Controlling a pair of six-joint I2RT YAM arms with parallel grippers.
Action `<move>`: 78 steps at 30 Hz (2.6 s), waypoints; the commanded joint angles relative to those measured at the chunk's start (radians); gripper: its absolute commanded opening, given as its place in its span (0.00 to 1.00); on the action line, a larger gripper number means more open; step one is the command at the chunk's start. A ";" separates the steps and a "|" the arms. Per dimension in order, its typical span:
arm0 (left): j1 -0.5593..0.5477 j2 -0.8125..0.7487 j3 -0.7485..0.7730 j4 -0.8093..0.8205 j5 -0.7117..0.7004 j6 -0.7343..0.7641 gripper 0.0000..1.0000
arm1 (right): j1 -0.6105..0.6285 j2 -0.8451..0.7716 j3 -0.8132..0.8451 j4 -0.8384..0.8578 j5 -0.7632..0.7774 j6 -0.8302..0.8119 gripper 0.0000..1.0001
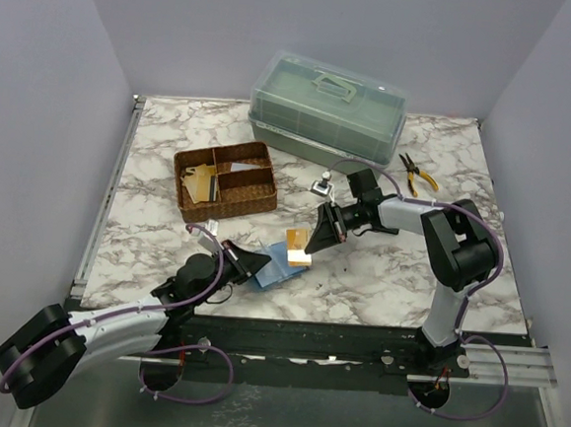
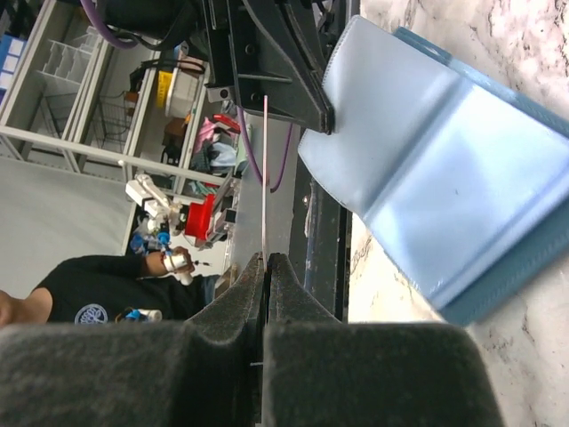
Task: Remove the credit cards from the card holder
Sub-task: Remove the credit card from the card holder, then place the credit card in the storage box.
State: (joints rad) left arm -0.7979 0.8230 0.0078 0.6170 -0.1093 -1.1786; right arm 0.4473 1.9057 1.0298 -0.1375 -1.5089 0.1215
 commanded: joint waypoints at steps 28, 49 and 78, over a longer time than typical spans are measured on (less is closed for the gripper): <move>0.003 0.392 0.123 0.158 0.101 0.009 0.52 | -0.015 0.001 0.063 -0.194 -0.043 -0.216 0.00; 0.011 -0.028 0.044 0.095 0.108 0.032 0.88 | -0.015 0.003 0.067 -0.203 -0.053 -0.226 0.00; 0.027 0.518 0.226 0.471 0.341 0.020 0.00 | -0.015 0.021 0.087 -0.255 -0.066 -0.260 0.24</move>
State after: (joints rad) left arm -0.7826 1.3373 0.2348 1.0115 0.1772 -1.1728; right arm 0.4221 1.9190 1.0832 -0.3672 -1.5352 -0.1211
